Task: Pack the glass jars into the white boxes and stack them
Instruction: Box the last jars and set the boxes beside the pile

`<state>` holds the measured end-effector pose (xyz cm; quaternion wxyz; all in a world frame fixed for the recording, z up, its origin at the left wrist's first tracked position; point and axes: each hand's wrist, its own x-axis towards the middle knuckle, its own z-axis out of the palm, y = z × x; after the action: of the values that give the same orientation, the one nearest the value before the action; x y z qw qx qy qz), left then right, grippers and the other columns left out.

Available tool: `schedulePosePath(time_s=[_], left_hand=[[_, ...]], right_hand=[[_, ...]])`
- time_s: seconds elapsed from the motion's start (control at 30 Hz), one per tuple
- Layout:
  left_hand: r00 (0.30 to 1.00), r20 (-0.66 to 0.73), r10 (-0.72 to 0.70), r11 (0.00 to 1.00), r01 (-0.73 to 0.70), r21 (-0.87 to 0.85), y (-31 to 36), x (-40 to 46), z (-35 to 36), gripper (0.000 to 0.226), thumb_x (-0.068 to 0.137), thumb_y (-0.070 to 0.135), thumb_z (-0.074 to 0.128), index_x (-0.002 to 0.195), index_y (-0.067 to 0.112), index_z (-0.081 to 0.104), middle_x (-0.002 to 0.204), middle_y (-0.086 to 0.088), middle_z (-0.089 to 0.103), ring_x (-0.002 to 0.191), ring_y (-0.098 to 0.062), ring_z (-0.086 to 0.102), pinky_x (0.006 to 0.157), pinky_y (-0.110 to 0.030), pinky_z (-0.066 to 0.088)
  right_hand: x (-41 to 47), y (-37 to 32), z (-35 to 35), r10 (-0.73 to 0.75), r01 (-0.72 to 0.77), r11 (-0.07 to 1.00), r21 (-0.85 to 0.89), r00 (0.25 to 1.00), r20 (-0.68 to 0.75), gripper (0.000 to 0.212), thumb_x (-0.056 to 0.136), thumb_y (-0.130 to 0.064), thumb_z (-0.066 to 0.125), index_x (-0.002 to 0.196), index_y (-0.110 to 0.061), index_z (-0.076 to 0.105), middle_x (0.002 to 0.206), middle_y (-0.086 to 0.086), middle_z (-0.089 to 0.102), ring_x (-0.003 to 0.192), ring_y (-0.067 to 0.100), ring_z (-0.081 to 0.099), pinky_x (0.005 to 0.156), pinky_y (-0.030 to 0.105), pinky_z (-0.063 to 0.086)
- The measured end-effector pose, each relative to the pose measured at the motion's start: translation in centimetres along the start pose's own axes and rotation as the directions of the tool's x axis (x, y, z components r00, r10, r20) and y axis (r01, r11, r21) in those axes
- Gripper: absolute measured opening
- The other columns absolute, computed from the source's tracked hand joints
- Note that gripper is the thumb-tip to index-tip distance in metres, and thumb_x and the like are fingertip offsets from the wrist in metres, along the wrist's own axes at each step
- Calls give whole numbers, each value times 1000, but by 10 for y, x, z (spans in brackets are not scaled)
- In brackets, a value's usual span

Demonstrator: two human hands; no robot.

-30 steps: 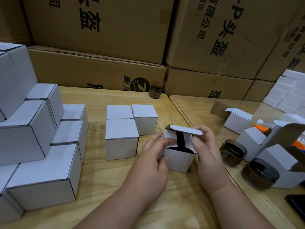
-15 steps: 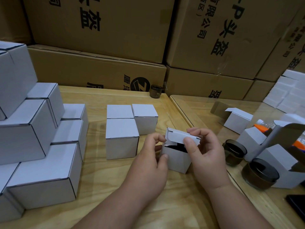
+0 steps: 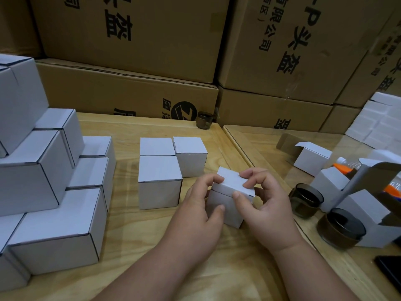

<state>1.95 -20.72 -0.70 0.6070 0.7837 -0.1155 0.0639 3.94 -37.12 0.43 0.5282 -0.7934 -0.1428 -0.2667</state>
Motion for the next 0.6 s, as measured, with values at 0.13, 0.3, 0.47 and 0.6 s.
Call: schedulePosePath(time_s=[0.13, 0.3, 0.47, 0.6], left_hand=[[1000, -3, -11, 1000, 11, 4, -1, 0, 0, 45, 83, 36, 55, 120, 59, 44, 126, 19, 61, 114, -4, 62, 97, -38, 55], [999, -20, -30, 1000, 30, 6, -5, 1, 1, 39, 82, 37, 55, 113, 59, 47, 121, 22, 61, 113, -3, 61, 97, -34, 53], [1000, 1, 9, 1000, -9, 19, -8, 2, 1, 37, 84, 27, 55, 109, 53, 55, 125, 23, 57, 109, -1, 61, 96, -35, 53], [987, -50, 150, 980, -142, 137, -5, -2, 1, 34, 82, 30, 56, 109, 51, 51, 112, 30, 43, 101, 0, 54, 84, -19, 45]], right_hand=[[1, 1, -4, 9, -9, 1000, -12, 999, 53, 26, 72, -32, 71, 86, -17, 55, 116, -3, 61, 117, 12, 58, 87, 25, 49], [2, 0, -19, 76, -60, 995, -81, 974, 212, 35, 70, -41, 75, 95, -27, 56, 130, -15, 53, 127, 4, 51, 93, 17, 48], [3, 6, -26, 111, -102, 994, -46, 952, 286, 37, 81, -15, 85, 91, -36, 57, 136, -12, 54, 127, 8, 55, 93, 18, 48], [3, 6, -22, 135, -145, 989, 24, 960, 244, 21, 77, -32, 78, 89, -43, 64, 148, -12, 50, 133, 4, 54, 101, 21, 50]])
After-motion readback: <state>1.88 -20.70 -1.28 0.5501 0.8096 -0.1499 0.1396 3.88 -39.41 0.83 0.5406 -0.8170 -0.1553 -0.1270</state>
